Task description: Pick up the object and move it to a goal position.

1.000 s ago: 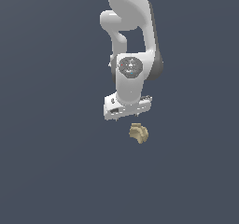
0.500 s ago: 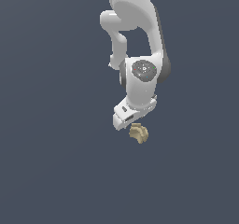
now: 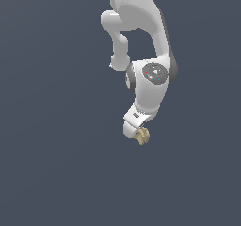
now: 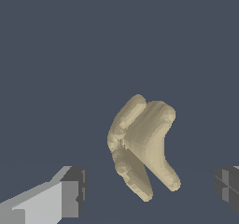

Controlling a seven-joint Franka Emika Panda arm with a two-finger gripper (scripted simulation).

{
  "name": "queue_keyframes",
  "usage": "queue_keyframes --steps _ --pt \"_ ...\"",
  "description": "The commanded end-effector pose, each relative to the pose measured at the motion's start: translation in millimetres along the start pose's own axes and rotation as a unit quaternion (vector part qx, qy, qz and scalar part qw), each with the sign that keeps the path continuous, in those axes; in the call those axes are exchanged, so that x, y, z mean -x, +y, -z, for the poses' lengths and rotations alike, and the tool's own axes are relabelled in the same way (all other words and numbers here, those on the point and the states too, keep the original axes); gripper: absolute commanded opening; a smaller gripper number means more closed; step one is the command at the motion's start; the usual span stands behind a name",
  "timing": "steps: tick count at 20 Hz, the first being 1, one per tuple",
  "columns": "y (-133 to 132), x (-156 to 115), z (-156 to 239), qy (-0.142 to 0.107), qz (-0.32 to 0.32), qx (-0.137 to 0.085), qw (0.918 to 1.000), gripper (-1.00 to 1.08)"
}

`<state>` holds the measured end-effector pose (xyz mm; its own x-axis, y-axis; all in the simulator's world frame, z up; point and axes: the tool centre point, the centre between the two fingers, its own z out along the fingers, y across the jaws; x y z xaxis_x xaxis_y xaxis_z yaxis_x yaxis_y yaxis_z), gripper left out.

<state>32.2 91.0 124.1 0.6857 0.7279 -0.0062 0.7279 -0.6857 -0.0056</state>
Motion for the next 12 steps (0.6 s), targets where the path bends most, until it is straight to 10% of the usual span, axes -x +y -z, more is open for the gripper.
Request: queue_keyframes --steps 1,12 --pt "-0.8 -4.2 0.0 0.002 0.018 0.002 0.9998 1.0" --pt "-1.7 -7.5 -6.3 0.003 0.032 0.003 0.9995 1.0"
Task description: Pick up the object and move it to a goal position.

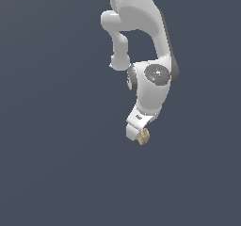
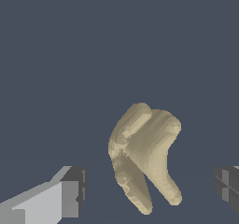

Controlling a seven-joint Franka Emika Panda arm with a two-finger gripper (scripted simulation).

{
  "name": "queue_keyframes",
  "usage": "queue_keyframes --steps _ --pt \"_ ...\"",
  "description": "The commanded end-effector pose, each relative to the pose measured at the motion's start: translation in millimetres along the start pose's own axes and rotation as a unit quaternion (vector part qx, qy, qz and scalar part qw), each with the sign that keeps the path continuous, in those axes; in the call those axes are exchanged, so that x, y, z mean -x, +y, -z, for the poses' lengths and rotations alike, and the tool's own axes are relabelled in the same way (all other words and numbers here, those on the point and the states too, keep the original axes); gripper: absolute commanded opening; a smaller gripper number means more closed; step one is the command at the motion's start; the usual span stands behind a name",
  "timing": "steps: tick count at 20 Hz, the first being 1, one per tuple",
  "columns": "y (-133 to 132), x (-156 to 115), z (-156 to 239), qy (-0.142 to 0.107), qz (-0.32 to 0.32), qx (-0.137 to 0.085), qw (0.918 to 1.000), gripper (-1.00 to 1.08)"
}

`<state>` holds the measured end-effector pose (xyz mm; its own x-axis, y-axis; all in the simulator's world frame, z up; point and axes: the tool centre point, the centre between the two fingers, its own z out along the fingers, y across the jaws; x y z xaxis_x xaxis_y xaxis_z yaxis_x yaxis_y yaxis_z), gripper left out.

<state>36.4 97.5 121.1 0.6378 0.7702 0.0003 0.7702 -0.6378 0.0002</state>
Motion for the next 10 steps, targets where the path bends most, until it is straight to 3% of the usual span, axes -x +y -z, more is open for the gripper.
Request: queue_keyframes --steps 1,10 --pt "-0.5 0.1 -6.8 0.0 0.001 0.0 1.0 1.0" --pt "-1.2 0.5 -45.5 0.0 0.003 0.0 1.0 1.0"
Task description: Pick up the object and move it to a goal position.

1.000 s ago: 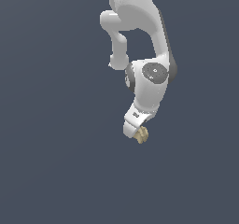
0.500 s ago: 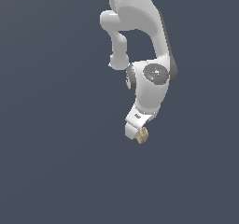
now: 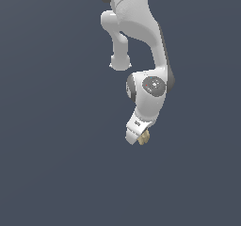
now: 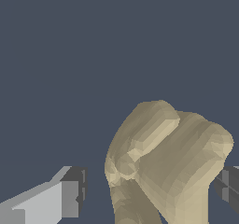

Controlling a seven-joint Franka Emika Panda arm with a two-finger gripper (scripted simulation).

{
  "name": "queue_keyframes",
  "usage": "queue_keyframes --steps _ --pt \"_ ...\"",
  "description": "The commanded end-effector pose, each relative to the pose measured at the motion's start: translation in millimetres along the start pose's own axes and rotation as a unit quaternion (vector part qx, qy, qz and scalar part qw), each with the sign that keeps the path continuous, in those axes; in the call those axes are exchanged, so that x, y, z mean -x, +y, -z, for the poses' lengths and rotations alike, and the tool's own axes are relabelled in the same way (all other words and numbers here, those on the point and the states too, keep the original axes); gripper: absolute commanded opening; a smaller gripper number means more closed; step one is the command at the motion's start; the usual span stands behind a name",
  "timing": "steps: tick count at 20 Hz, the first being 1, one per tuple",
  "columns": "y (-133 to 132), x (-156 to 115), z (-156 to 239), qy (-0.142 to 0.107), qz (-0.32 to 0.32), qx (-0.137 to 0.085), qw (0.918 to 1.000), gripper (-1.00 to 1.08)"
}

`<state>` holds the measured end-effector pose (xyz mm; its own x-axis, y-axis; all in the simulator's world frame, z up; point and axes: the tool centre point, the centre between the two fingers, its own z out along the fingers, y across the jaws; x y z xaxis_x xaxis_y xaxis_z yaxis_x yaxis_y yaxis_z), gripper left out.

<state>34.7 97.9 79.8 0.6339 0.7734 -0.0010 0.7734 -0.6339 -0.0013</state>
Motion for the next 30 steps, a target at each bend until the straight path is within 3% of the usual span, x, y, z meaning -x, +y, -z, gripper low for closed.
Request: queue_keyframes --steps 1,4,5,20,30 --pt "0.6 -0.5 -5.5 0.001 0.0 0.001 1.0 1.0" --pt "1.2 -1.2 -5.8 0.001 0.0 0.001 1.0 1.0" --pt "1.2 -1.2 -5.8 0.001 0.0 0.001 1.0 -1.0" --pt "-0.6 -2.6 2.9 0.001 0.001 0.001 1.0 -1.0" --pt "-13.5 -11.4 71.2 0.0 0.001 0.001 1.0 -1.0"
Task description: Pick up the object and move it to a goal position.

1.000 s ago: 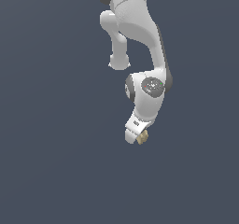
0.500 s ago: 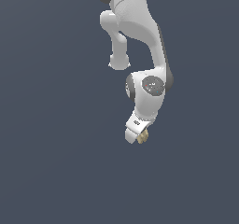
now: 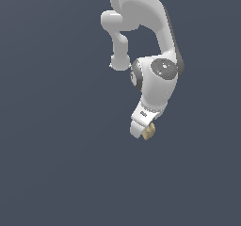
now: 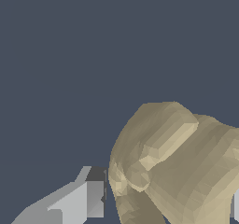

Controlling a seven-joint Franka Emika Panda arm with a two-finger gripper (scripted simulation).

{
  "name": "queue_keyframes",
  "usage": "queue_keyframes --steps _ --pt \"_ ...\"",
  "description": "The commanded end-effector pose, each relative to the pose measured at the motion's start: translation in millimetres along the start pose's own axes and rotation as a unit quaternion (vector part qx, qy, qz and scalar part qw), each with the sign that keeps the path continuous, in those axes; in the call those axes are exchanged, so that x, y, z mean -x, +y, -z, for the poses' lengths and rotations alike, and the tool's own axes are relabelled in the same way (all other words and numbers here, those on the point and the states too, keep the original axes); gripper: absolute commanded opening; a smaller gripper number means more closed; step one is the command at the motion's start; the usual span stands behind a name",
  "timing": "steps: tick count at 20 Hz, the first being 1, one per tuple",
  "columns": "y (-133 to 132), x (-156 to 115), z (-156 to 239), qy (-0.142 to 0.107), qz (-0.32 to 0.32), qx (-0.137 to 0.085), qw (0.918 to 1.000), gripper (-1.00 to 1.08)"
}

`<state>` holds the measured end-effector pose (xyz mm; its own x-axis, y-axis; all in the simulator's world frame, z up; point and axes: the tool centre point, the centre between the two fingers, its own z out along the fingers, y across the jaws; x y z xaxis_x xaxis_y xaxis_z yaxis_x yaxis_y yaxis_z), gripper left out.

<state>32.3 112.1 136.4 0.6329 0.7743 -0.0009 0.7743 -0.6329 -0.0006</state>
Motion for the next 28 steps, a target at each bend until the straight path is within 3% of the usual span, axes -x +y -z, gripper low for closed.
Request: queue_keyframes --steps 1,20,28 --pt "-4.5 -3.4 24.8 0.0 0.0 0.001 1.0 -1.0" --pt "-41.1 -34.3 240.2 0.001 0.0 0.0 1.0 -1.0" --pt "-49.0 -44.6 300.4 0.001 0.0 0.0 1.0 -1.0"
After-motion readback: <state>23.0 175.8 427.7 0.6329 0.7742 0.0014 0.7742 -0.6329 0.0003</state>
